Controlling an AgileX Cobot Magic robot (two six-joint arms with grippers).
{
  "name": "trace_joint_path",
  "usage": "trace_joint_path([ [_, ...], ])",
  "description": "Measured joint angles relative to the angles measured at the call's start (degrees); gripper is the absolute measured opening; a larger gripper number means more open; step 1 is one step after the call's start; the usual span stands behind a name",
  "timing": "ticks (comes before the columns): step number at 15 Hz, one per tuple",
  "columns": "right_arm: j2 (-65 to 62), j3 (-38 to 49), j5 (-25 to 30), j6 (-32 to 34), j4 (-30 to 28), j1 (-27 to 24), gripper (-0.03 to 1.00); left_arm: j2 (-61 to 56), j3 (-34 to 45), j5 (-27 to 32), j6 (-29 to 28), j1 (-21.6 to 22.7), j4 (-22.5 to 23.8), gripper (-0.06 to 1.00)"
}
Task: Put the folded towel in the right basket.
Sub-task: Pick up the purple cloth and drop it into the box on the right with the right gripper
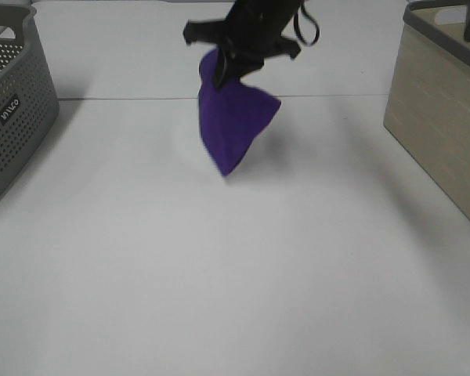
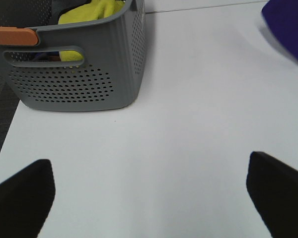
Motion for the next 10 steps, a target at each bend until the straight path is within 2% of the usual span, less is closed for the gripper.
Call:
trace_joint_path([
  [1, -1.32, -12.38, 5.21, 0.86, -3.09, -2.12, 0.01, 0.00, 0.00, 0.00, 0.00, 0.00, 0.06, 0.99],
  [3, -3.38, -19.82, 6.02, 2.23, -6.19, -6.70, 0.01, 0.00, 0.00, 0.00, 0.00, -0.06, 0.06, 0.99],
  [4, -4.35, -20.74, 5.96, 2.98, -6.82, -8.31, 0.01, 0.00, 0.00, 0.00, 0.00, -0.06, 0.11, 0.99],
  [7, -10.20, -21.89, 6.25, 3.15, -10.71, -19.14, 0.01, 0.00, 0.00, 0.00, 0.00, -0.06, 0.23, 0.99],
  [10, -13.29, -21.94, 6.47, 3.15, -11.00, -28.02, 0.01, 0.00, 0.00, 0.00, 0.00, -0.06, 0.23, 0.99],
])
